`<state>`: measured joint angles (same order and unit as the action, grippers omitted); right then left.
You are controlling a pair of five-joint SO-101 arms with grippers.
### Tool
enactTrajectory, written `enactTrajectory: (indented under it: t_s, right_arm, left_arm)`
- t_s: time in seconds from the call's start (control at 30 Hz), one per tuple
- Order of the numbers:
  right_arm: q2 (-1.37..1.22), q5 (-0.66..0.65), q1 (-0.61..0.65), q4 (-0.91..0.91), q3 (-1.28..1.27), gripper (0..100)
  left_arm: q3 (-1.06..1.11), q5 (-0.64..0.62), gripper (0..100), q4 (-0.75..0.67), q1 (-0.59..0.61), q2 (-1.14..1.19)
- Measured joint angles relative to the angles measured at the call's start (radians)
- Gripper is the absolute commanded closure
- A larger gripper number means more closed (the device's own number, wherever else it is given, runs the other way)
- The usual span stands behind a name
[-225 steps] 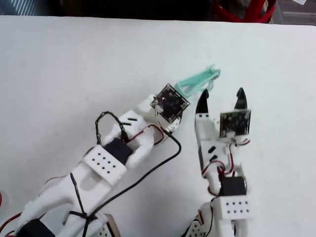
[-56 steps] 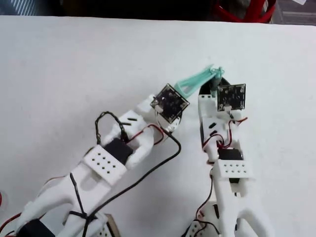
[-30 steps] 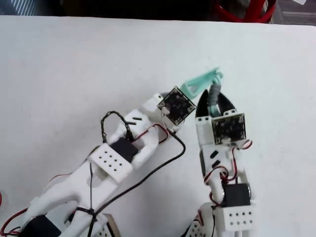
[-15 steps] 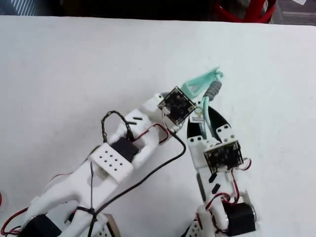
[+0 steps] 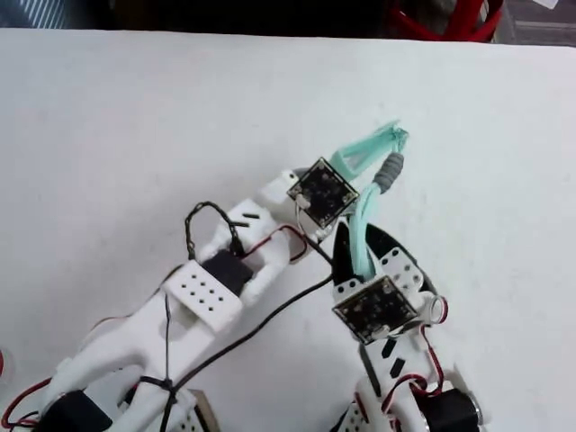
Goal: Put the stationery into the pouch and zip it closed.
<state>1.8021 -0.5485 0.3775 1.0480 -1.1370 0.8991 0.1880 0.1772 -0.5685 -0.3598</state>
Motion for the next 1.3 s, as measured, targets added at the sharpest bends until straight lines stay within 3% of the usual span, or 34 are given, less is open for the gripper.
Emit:
enactTrajectory:
  t_s: [0.23,0.47,0.67,1.0,1.17,1.3]
  right_arm:
    - [0.0,-0.074,-0.017,0.041,0.0,97.2]
    - [-0.003,-0.078,-0.322,0.026,-0.048,71.6]
    - [-0.003,-0.029,-0.485,-0.11,-0.183,79.2]
    - [-0.014,0.005,-0.603,-0.453,-0.443,75.8]
    - [-0.005,0.011,-0.796,-0.655,-0.539,75.7]
    - [-0.023,0.087,-0.925,-0.71,-0.545,77.7]
  left_arm:
    - [0.0,0.0,98,0.0,0.0,0.0]
    - [0.0,0.0,98,0.0,0.0,0.0]
    - [0.0,0.0,98,0.0,0.0,0.0]
    - [0.0,0.0,98,0.0,0.0,0.0]
    - [0.0,0.0,98,0.0,0.0,0.0]
    - [0.0,0.0,98,0.0,0.0,0.0]
